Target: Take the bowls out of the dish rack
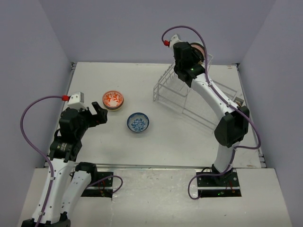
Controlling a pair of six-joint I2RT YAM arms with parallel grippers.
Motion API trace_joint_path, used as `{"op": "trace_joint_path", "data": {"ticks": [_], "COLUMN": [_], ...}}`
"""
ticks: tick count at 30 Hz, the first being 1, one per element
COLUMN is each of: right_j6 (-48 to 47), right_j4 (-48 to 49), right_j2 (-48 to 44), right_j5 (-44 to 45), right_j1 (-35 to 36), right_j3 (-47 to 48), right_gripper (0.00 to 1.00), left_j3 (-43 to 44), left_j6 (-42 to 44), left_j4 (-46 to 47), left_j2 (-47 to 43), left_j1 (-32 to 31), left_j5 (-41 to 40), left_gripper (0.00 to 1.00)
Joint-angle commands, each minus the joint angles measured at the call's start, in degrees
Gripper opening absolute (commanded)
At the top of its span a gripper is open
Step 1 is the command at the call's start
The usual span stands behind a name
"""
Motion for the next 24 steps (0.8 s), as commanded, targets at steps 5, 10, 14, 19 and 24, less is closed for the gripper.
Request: {"op": "trace_joint_path", "data": {"ticks": [5,10,14,19,24], "right_j6": [-0.32,-0.50,-0.67,-1.11,-1.46], "right_j4": [6.24,8.26,9.23,9.93,10.37], "right_j2": [0.21,0.21,-0.14,-1.72,-4.53], "right_j5": [0.79,1.49,2.10,3.25,3.33], "right_j1": [-0.43,-0.43,-0.43,-0.26,0.27], "right_j3": [-0.85,-2.08,-2.35,-2.96,-3.49], "right_gripper": [0.25,0.16,0.09,0.00,0.00], "left_j3": [-0.09,-0.09,-0.09,-0.09,-0.09], "left_j6": [0.72,0.72,0.72,0.72,0.72], "left_j4": [2.24,2.24,2.24,2.33,2.42], "left_j2": [0.19,0.19,0.28,0.28,0.19], "left_j1": [-0.29,-0.38,-0.38,-0.38,-0.38], "left_j5": [0.38,0.38,0.38,0.38,0.38], "left_gripper": [1.00,1.00,1.00,1.00,1.00]}}
